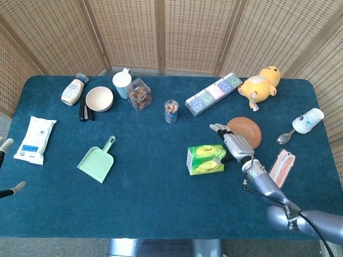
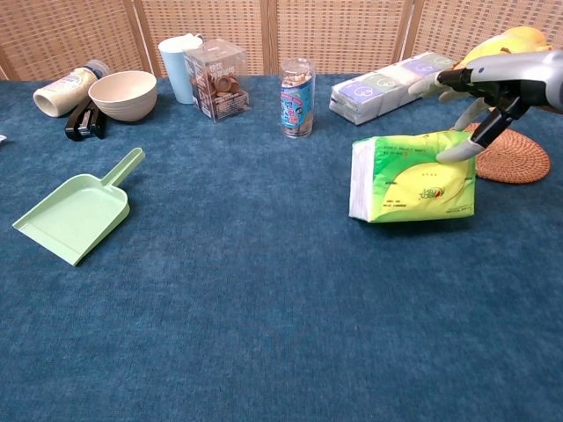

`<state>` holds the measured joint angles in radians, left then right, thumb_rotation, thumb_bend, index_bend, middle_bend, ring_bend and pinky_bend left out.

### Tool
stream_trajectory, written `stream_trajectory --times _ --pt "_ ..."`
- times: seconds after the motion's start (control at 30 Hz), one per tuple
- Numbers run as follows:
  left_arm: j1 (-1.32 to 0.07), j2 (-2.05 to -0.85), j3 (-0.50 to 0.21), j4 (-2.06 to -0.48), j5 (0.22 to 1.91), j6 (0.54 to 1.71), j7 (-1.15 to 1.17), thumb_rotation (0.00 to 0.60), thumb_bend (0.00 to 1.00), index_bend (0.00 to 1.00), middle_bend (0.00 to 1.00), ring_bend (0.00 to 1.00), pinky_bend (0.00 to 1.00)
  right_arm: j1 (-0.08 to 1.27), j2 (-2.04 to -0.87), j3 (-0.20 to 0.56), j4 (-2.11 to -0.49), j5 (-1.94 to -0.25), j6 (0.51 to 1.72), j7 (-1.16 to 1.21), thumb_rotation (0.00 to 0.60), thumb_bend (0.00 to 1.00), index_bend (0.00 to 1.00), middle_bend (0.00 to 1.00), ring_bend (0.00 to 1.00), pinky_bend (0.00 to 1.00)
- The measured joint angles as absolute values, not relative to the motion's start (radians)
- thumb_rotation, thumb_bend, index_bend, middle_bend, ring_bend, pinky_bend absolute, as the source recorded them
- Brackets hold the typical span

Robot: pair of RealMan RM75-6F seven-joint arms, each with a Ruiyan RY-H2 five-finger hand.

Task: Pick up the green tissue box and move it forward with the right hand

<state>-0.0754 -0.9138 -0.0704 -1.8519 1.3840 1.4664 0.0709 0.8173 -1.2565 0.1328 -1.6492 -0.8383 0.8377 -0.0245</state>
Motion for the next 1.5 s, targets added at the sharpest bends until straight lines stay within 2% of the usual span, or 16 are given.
stream_trajectory --times 0.07,0.17,0.27,0.4,0.67,0.87,1.23,1.5 --pt "-0.075 -0.913 -0.071 -1.851 1.382 1.467 0.068 0.6 0.0 0.0 0.0 0.0 0.0 0.812 -1.263 0.14 -1.645 -0.841 0.853 -0.028 0.6 0.17 0.01 0.0 0.0 0.2" --pt "-0.075 -0.914 -0.071 -1.851 1.383 1.466 0.068 0.6 0.0 0.0 0.0 0.0 0.0 0.794 -1.273 0.155 -1.642 -0.873 0.901 -0.018 0.6 0.06 0.0 0.0 0.0 0.14" --pt "-0.076 -0.914 -0.07 -1.851 1.386 1.465 0.071 0.6 0.0 0.0 0.0 0.0 0.0 0.773 -1.291 0.167 -1.629 -0.93 0.966 -0.011 0.6 0.0 0.0 0.0 0.0 0.14" --pt "-0.075 -0.914 -0.07 -1.853 1.388 1.468 0.071 0.6 0.0 0.0 0.0 0.0 0.0 0.739 -1.319 0.183 -1.615 -1.02 1.046 0.011 0.6 0.0 0.0 0.0 0.0 0.13" --pt "-0.074 -0.911 -0.069 -1.851 1.392 1.469 0.063 0.6 0.0 0.0 0.0 0.0 0.0 0.673 -1.301 0.178 -1.641 -1.144 1.098 0.074 0.6 0.0 0.0 0.0 0.0 0.13" --pt "-0.075 -0.912 -0.066 -1.85 1.397 1.466 0.063 0.6 0.0 0.0 0.0 0.0 0.0 0.592 -1.275 0.125 -1.642 -1.251 1.187 0.076 0.6 0.0 0.0 0.0 0.0 0.12" --pt "-0.073 -0.916 -0.062 -1.847 1.415 1.477 0.076 0.6 0.0 0.0 0.0 0.0 0.0 0.365 -1.249 0.04 -1.64 -1.361 1.49 -0.046 0.6 0.0 0.0 0.0 0.0 0.11" --pt "-0.069 -0.919 -0.055 -1.86 1.435 1.488 0.096 0.6 0.0 0.0 0.0 0.0 0.0 0.259 -1.254 0.0 -1.613 -1.408 1.571 -0.027 0.6 0.0 0.0 0.0 0.0 0.11"
